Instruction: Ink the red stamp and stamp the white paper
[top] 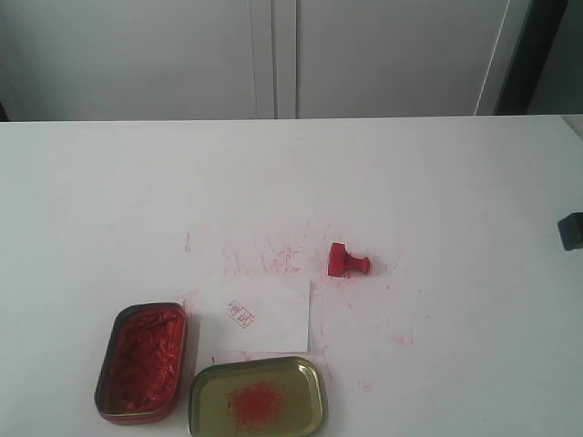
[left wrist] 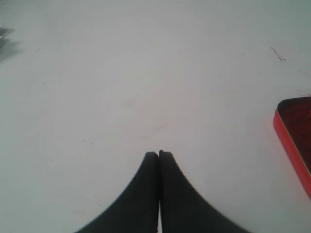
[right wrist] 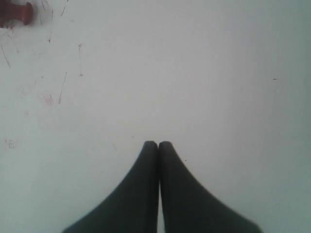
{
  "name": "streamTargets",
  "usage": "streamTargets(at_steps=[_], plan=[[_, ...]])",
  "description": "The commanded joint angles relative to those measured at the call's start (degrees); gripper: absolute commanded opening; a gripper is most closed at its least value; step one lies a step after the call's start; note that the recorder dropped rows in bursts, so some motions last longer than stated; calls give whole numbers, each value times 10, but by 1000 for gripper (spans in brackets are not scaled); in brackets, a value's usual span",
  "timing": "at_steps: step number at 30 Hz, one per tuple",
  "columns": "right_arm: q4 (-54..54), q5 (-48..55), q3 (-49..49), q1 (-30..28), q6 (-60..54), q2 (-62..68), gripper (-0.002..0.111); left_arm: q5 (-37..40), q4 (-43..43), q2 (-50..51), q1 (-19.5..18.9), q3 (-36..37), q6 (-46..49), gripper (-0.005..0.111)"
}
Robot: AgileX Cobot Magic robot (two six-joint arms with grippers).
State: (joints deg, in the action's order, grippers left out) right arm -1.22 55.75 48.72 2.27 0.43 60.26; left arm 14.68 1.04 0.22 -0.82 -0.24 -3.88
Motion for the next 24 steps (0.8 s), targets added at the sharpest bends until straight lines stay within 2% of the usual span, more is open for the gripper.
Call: streamTargets(at_steps=[1, 24], plan=[[9, -2, -24, -7, -4, -62, 0, 0, -1, -2, -1, 2, -1, 0], [12, -84, -145, -7, -4, -320, 0, 0, -1, -2, -1, 2, -1, 0]])
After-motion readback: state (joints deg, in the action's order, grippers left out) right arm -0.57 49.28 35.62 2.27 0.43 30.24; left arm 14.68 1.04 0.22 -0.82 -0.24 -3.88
